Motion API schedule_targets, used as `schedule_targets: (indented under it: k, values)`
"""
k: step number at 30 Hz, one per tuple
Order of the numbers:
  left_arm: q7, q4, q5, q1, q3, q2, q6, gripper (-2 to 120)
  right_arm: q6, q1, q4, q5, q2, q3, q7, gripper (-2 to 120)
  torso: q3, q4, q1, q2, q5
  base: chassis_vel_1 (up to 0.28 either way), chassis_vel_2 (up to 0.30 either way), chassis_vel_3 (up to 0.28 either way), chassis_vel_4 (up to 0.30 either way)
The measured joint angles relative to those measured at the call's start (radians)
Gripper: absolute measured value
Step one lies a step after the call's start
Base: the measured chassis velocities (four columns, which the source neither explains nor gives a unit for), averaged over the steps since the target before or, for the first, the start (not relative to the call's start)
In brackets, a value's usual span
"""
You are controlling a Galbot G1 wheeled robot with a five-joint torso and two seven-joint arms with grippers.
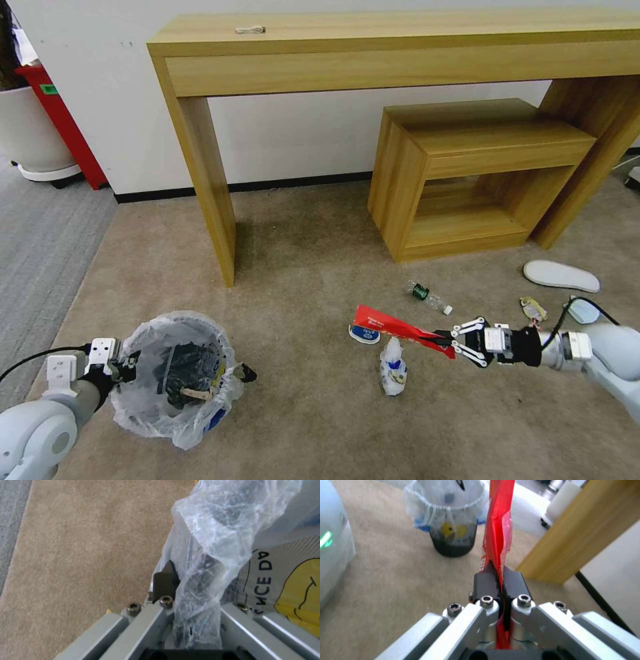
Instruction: Pick up the trash bin and place the garbage on the floor into it.
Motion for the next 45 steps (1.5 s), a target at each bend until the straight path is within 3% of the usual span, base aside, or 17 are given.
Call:
schedule_targets:
  k: [13,19,25,28,31,45]
  values:
    - [0.031,0.015,0.029,-0.02,0.022,0.001,-0.007,0,-0.017,0.314,-0.06,0.01,0.115,-0.304,0.019,0,0.0,0.0004,0.0,0.0,-0.0001,0.0,0.0,0.0,0.0]
    - [0.031,0.038,0.025,-0.041,0.044,0.017,-0.008,0,-0.051,0.469,-0.061,0.051,0.163,-0.502,0.056,0,0.0,0.0001,0.0,0.0,0.0001,0.0,0.0,0.0,0.0]
    - [0.029,0.053,0.024,-0.055,0.056,0.012,-0.01,0,-0.07,0.562,-0.066,0.082,0.209,-0.609,0.083,0,0.0,0.0004,0.0,0.0,0.0007,0.0,0.0,0.0,0.0]
    - [0.028,0.06,0.025,-0.057,0.051,-0.011,-0.013,0,-0.073,0.693,-0.09,0.11,0.282,-0.743,0.108,0,0.0,0.0003,0.0,0.0,0.0005,0.0,0.0,0.0,0.0]
    - [0.027,0.064,0.025,-0.056,0.045,-0.029,-0.014,0,-0.073,0.753,-0.107,0.123,0.332,-0.809,0.127,0,0.0,0.0015,0.0,0.0,0.0004,0.0,0.0,0.0,0.0]
    - [-0.01,0.066,-0.049,-0.06,0.046,-0.017,0.015,0,-0.065,0.829,-0.137,0.146,0.425,-0.932,0.174,0,0.0,-0.0001,0.0,0.0,-0.0008,0.0,0.0,0.0,0.0]
